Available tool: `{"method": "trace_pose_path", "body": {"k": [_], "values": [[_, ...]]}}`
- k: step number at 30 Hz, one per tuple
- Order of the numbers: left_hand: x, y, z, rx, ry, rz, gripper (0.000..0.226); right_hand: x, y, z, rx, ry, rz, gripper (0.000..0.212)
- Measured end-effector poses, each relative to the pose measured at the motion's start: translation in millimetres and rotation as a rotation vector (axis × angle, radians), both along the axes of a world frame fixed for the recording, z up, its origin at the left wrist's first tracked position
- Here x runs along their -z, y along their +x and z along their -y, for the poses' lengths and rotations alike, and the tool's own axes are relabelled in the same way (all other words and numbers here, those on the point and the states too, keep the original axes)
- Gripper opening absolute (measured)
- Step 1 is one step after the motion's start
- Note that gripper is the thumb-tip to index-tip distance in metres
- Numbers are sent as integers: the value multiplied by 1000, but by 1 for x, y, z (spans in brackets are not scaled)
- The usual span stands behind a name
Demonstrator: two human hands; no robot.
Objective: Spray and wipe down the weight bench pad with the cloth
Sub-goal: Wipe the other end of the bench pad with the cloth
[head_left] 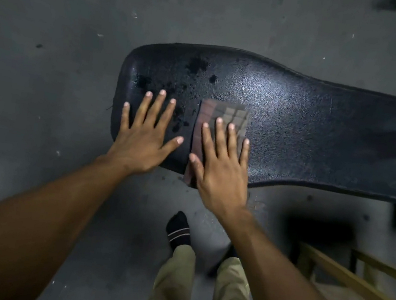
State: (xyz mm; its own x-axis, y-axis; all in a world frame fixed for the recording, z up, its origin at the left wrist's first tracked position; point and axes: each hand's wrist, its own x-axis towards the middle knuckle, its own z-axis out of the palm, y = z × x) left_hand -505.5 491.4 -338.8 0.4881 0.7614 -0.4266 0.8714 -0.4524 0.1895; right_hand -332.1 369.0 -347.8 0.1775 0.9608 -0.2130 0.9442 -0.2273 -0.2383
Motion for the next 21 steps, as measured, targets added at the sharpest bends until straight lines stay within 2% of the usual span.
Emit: {"method": "trace_pose_path", "body": {"k": [4,7,12,14,18,21], "values": [[-2,1,-2,-8,-27,6,82,2,17,37,-74,-14,64,67],[-2,1,-3,-1,-43,14,83,0,43,48,14,-55,73,67],[-1,0,-1,7,-10,26,82,3,41,-2,255,-42,22,68],[-1,1,-1,3,-6,17,82,3,24,-27,280,-41,-2,69],[-4,3,-2,-2,-26,10,82,-3,-1,-31,61,-40,7,70],[-6,2,-2,1,-34,7,82,-8,16,-17,-105,-55,39,68]]}}
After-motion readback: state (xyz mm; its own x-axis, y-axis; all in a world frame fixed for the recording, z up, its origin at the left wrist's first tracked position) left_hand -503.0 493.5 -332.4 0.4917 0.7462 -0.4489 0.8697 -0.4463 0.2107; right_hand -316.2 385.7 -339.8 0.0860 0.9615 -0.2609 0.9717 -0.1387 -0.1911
